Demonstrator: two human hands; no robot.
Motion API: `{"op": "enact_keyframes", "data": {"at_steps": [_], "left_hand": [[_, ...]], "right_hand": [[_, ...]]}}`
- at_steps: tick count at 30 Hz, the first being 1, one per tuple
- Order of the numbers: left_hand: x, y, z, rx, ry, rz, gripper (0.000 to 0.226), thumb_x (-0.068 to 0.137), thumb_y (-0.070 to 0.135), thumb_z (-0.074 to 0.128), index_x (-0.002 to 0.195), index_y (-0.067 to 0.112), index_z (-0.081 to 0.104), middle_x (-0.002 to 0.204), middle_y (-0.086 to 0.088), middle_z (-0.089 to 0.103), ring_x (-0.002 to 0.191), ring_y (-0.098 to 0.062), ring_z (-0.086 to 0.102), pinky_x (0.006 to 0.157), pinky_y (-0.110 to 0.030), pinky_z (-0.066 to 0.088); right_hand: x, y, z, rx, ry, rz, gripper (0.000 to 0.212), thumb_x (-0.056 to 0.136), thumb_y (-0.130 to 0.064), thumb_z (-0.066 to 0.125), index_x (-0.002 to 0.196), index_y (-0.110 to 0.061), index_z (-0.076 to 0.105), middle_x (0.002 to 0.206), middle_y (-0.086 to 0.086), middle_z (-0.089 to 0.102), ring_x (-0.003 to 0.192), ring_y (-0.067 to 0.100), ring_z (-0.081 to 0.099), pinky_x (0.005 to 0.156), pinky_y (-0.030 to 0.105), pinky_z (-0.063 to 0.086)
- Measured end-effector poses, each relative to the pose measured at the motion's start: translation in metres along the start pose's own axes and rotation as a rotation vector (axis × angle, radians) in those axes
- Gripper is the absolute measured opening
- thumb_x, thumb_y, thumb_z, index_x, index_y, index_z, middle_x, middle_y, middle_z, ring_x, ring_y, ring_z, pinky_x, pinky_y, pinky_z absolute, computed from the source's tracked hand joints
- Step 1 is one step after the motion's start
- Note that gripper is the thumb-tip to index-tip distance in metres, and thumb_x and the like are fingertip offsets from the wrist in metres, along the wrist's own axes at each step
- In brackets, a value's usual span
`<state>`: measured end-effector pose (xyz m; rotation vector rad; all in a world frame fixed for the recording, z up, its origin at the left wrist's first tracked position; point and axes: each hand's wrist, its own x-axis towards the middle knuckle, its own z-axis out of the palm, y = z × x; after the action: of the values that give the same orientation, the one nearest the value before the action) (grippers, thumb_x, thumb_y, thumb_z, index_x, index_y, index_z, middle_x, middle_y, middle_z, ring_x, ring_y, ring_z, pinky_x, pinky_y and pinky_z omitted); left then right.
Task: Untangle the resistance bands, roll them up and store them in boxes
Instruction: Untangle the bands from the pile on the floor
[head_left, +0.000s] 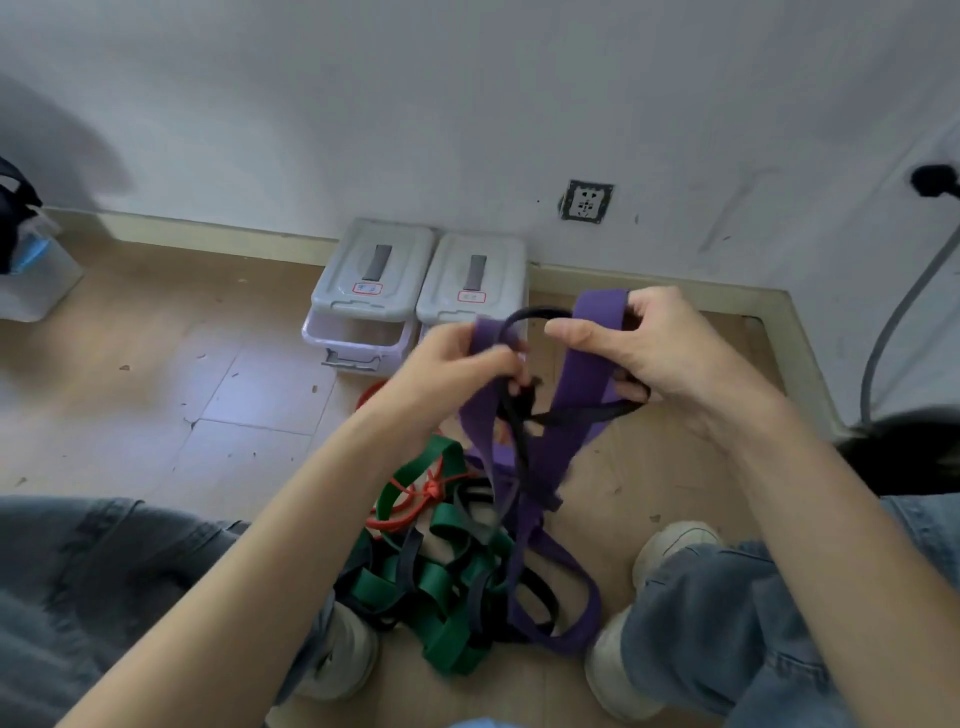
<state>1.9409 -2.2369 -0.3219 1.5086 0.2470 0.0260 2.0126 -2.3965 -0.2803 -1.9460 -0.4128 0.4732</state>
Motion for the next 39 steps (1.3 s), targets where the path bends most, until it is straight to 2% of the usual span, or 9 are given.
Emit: {"op": "enact_keyframes", "data": {"at_steps": [4, 12, 17, 20, 24, 28, 33, 36, 39], "left_hand": [[0.006, 0.030, -0.024, -0.229, 0.058, 0.194, 0.012, 0.078, 0.004, 0.050, 0.087, 0.008, 0.058, 0.060, 0.005, 0.060, 0.054, -0.007, 0.055, 0.058, -0.021, 0.049], [0.012, -0.022, -0.034, 1.018, 0.487, 0.099, 0.044, 0.086, 0.013, 0.055, 0.126, 0.005, 0.038, 0.089, -0.012, 0.063, 0.082, -0.030, 0.057, 0.055, -0.028, 0.034], [0.023, 0.008, -0.036, 0.077, 0.152, 0.208, 0.020, 0.095, 0.029, 0.045, 0.106, 0.022, 0.060, 0.085, 0.007, 0.074, 0.086, -0.008, 0.070, 0.067, -0.013, 0.051], [0.008, -0.022, -0.011, 0.206, -0.222, -0.098, 0.031, 0.093, 0.044, 0.043, 0.089, 0.027, 0.069, 0.093, 0.009, 0.073, 0.092, -0.004, 0.067, 0.082, -0.024, 0.051], [0.005, -0.019, -0.025, -0.181, -0.143, -0.172, 0.029, 0.096, 0.023, 0.046, 0.077, 0.015, 0.067, 0.056, 0.004, 0.053, 0.049, -0.008, 0.054, 0.056, -0.023, 0.051], [0.009, 0.030, -0.066, -0.915, -0.562, -0.164, 0.028, 0.096, 0.026, 0.043, 0.105, 0.005, 0.057, 0.057, 0.005, 0.036, 0.044, -0.005, 0.032, 0.041, -0.015, 0.038], [0.003, 0.009, -0.047, -0.229, 0.010, -0.252, 0.024, 0.095, 0.023, 0.046, 0.107, 0.007, 0.061, 0.056, 0.006, 0.041, 0.036, 0.000, 0.030, 0.028, -0.009, 0.019], [0.001, 0.001, -0.031, 0.244, -0.047, -0.324, 0.024, 0.092, 0.024, 0.054, 0.094, 0.004, 0.067, 0.059, 0.003, 0.044, 0.043, -0.005, 0.032, 0.035, -0.013, 0.024], [-0.004, 0.007, -0.012, 0.492, -0.313, -0.194, 0.021, 0.088, 0.025, 0.062, 0.082, 0.006, 0.069, 0.050, 0.010, 0.045, 0.044, -0.006, 0.035, 0.040, -0.014, 0.028]], "right_hand": [[0.002, -0.011, -0.022, 0.474, -0.175, -0.109, 0.012, 0.066, -0.022, 0.077, 0.064, -0.017, 0.067, 0.054, -0.007, 0.057, 0.040, 0.002, 0.036, 0.033, 0.012, 0.027], [0.010, 0.010, -0.002, -0.088, 0.115, -0.165, 0.021, 0.081, -0.019, 0.070, 0.090, 0.000, 0.070, 0.045, -0.013, 0.049, 0.037, 0.000, 0.041, 0.042, 0.011, 0.031], [0.007, -0.019, -0.014, 0.359, -0.011, -0.302, 0.013, 0.077, -0.024, 0.071, 0.083, -0.014, 0.073, 0.059, -0.005, 0.063, 0.044, 0.005, 0.047, 0.038, 0.016, 0.036], [0.005, -0.022, -0.018, 0.365, -0.016, -0.321, 0.012, 0.078, -0.030, 0.067, 0.083, -0.022, 0.075, 0.075, -0.005, 0.072, 0.061, 0.009, 0.060, 0.047, 0.019, 0.045], [0.006, -0.005, -0.020, 0.230, 0.114, -0.209, 0.009, 0.086, -0.018, 0.060, 0.085, -0.020, 0.069, 0.084, -0.004, 0.071, 0.073, 0.007, 0.063, 0.070, 0.018, 0.049], [0.007, -0.007, -0.030, 0.498, 0.046, -0.277, 0.012, 0.080, -0.023, 0.061, 0.085, -0.016, 0.069, 0.093, -0.003, 0.072, 0.093, 0.007, 0.065, 0.088, 0.029, 0.052], [0.021, 0.018, -0.017, -0.103, 0.023, 0.064, 0.032, 0.096, -0.036, 0.047, 0.096, -0.008, 0.063, 0.093, 0.010, 0.068, 0.079, 0.021, 0.063, 0.067, 0.029, 0.051], [0.019, 0.047, -0.011, -0.894, -0.236, 0.265, 0.045, 0.087, -0.044, 0.060, 0.112, -0.006, 0.057, 0.116, 0.012, 0.062, 0.094, 0.024, 0.059, 0.074, 0.029, 0.044], [0.015, 0.037, -0.002, -0.475, -0.501, 0.037, 0.070, 0.078, -0.035, 0.073, 0.139, -0.031, 0.037, 0.142, -0.008, 0.044, 0.104, 0.003, 0.060, 0.079, 0.011, 0.047]]}}
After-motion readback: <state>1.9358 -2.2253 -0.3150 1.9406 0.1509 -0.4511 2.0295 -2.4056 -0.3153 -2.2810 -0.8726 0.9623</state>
